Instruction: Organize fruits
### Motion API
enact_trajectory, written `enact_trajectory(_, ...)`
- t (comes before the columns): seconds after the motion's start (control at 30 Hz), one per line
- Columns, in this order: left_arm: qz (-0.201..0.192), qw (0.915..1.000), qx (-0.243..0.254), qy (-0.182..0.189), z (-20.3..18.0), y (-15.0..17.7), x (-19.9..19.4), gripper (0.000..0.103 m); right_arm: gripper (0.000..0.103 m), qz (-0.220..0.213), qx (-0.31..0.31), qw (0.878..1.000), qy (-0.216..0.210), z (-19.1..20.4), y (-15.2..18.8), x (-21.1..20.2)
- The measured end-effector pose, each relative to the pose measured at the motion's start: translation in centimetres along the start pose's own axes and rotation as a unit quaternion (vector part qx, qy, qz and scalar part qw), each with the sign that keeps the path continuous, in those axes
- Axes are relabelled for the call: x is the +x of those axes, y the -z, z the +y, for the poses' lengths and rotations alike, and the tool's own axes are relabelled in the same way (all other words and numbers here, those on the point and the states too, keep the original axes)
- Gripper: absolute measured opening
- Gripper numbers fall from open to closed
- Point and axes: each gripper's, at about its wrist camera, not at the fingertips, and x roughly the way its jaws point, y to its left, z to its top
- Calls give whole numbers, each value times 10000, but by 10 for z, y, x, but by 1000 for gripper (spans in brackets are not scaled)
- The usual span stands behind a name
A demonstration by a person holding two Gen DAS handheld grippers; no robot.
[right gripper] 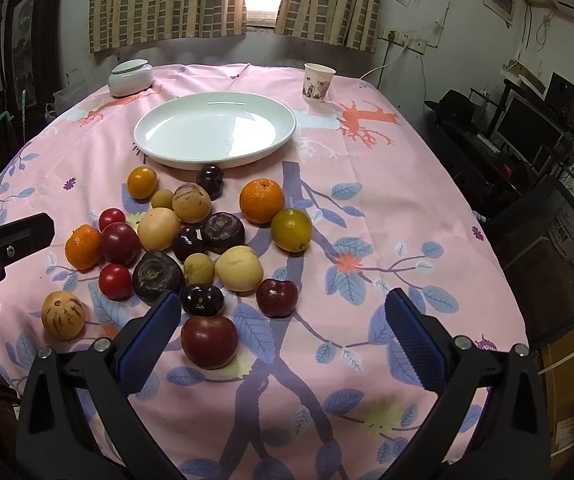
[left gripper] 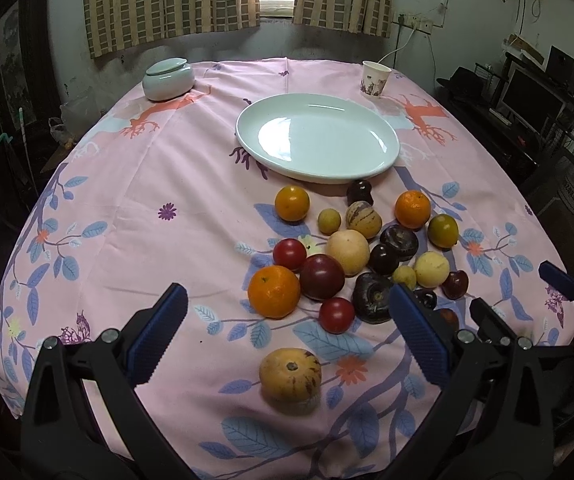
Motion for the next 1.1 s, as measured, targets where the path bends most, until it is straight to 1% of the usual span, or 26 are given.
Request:
enact_trajectory(0.1, 99, 9998, 141, -123, 4, 14, 0, 101, 102, -31, -99, 9999, 90, -5, 11, -1)
enact_trajectory(0.17, 273, 9993, 150, -202, 9, 24, 8, 101, 102, 41, -101, 9999, 24, -10, 22, 1)
enact_trajectory(0.23, 502, 9986, 56, -144, 16, 31, 20, 101, 102, 180, 5, 9995, -262, -16, 33, 6)
enact_trajectory(0.33, 732, 9972, -143, -31, 25, 38, 33, 101, 102, 330, 221, 9945, -964, -17, 39, 11)
enact_trajectory(0.4, 759, 9970, -157, -22, 27, 41, 35, 101, 102, 334, 132, 9919, -1217, -6, 38, 11)
enact_trajectory(0.47, 780, 9969, -139, -35, 27, 43, 35, 101, 101, 295, 1, 9916, -1255, 4, 34, 13)
enact_trajectory(0.5, 797, 9967, -136, -40, 27, 44, 35, 101, 94, 306, -35, 9912, -1286, 9, 32, 17)
enact_trajectory(0.53, 816, 9965, -147, -42, 28, 44, 36, 101, 77, 343, -25, 9904, -1341, 11, 30, 21)
enact_trajectory(0.57, 842, 9963, -167, -40, 29, 44, 37, 101, 66, 415, 17, 9887, -1443, 13, 28, 26)
enact_trajectory(0.6, 871, 9960, -186, -40, 30, 45, 38, 101, 48, 539, 75, 9859, -1585, 14, 27, 33)
enact_trajectory(0.63, 908, 9957, -200, -40, 31, 45, 40, 101, 42, 688, 121, 9832, -1687, 15, 27, 41)
enact_trajectory(0.7, 995, 9948, -211, -2, 31, 47, 44, 101, 42, 816, 82, 9823, -1687, 18, 29, 50)
enact_trajectory(0.83, 1162, 9930, -208, 34, 27, 51, 55, 101, 39, 718, 178, 9816, -1761, 12, 33, 49)
enact_trajectory(1.0, 1337, 9908, -193, 87, 18, 55, 68, 101, 39, 554, 258, 9843, -1659, -1, 35, 34)
enact_trajectory(1.1, 1371, 9904, -181, -32, 11, 57, 74, 101, 40, 545, 294, 9842, -1658, -7, 38, 33)
